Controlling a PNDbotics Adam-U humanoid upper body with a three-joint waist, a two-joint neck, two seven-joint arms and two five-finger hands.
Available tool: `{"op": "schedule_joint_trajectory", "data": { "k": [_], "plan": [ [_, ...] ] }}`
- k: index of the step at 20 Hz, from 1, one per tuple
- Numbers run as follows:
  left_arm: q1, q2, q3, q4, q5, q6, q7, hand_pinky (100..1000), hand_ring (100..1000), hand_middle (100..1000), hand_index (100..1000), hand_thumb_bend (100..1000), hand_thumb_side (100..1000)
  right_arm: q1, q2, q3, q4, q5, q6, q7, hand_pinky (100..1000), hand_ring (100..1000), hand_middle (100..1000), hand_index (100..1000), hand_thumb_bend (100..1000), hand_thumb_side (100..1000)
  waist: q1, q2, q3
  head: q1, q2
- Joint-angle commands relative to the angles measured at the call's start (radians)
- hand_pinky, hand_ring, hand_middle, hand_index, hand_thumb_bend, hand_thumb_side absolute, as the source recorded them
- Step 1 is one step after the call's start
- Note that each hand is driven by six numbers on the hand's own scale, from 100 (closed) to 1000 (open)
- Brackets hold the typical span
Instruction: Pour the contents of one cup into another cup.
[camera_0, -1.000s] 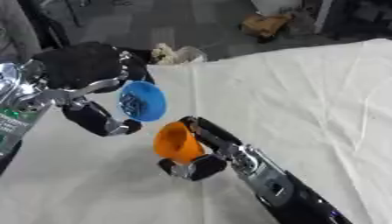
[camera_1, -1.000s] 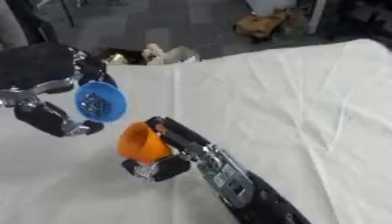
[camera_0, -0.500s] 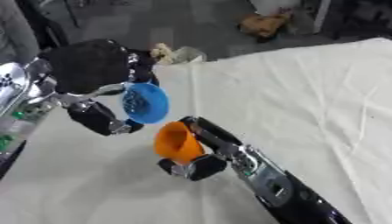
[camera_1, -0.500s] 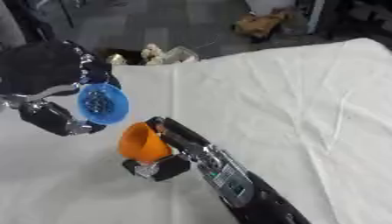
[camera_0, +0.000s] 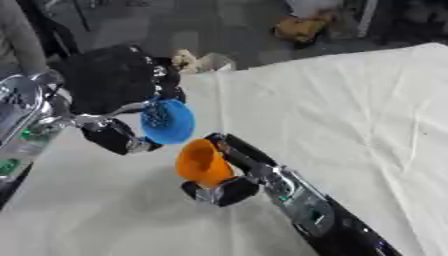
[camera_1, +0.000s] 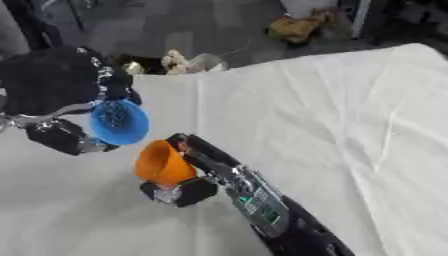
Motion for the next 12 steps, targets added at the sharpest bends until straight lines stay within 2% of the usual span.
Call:
{"op": "schedule_joint_trajectory", "data": {
  "k": [1,12],
  "plan": [
    [-0.01,0.024,0.001,-0.021,-0.039,-0.005,0.027,529,339,189,414,100,270,-0.011,-0.002,-0.011,-0.013,0.0,0.002,-0.006,728,416,258,570,100,389,-0.001,-0.021,0.002,-0.003,-0.008],
    [-0.001,0.036,-0.02,-0.039,-0.174,-0.037,0.094,541,270,195,431,100,268,-0.009,-0.003,-0.013,-0.012,0.001,0.004,-0.01,726,415,258,569,100,393,0.0,-0.023,0.006,-0.007,-0.009]
  ]
}}
